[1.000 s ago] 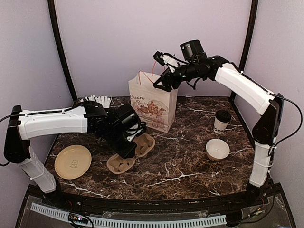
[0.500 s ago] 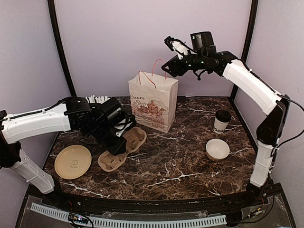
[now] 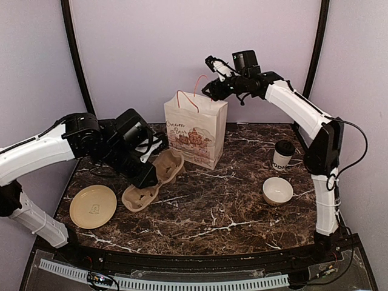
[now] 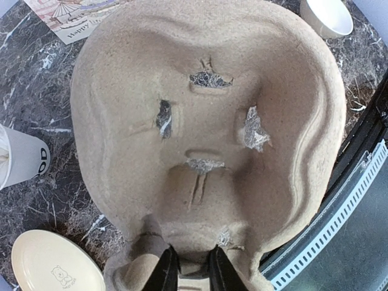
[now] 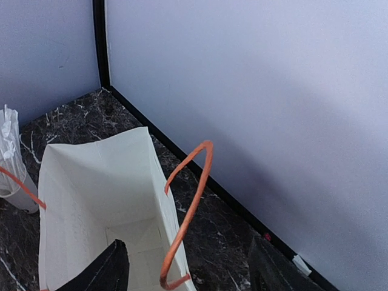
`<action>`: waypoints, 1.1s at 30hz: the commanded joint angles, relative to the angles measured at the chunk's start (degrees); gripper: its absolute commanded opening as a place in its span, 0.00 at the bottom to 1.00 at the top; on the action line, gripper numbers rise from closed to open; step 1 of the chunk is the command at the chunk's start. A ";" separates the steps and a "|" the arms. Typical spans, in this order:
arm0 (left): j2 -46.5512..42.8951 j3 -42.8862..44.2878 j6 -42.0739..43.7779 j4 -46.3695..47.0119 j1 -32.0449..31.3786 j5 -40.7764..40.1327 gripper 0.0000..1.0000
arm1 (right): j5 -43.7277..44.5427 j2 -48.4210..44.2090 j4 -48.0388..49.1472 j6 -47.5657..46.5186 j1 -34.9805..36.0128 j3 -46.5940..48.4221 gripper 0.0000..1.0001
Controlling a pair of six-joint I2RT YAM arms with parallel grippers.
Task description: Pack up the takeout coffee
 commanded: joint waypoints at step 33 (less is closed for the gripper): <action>-9.20 19.20 27.49 16.51 -0.38 5.78 0.18 | -37.01 -29.37 -5.45 -16.00 4.77 -32.49 0.00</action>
